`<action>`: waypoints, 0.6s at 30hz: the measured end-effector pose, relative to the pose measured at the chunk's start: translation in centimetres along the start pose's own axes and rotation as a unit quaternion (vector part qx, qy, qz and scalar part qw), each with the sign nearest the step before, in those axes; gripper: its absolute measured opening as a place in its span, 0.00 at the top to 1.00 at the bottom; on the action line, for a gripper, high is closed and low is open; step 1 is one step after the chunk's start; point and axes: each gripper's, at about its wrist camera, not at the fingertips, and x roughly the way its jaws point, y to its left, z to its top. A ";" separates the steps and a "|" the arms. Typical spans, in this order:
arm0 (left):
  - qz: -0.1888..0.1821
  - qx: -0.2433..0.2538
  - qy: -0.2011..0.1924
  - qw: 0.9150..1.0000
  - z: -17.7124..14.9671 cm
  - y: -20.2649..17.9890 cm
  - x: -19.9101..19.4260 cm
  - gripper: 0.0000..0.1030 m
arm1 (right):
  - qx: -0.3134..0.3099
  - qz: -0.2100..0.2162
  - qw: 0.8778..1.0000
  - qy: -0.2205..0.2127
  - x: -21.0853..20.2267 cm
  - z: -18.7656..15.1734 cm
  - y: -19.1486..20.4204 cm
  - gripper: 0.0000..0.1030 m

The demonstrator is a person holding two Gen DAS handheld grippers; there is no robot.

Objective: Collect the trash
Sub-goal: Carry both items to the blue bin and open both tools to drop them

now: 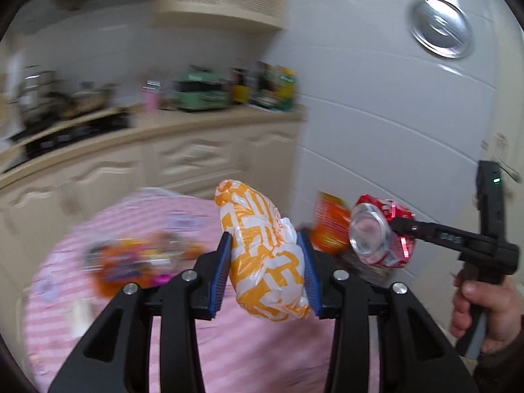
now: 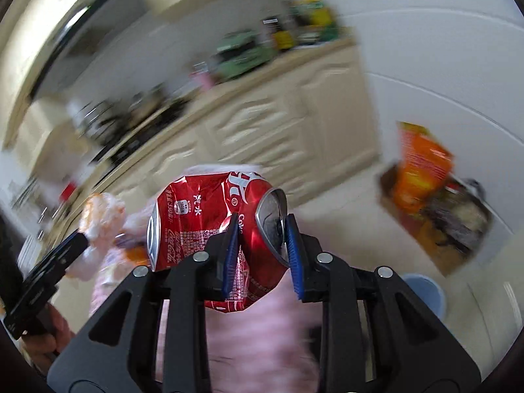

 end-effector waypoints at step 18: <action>-0.152 0.089 0.373 0.911 -11.1 -24.2 29.2 0.62 | 0.236 -0.167 0.942 0.170 10.7 -12.4 -28.2 0.74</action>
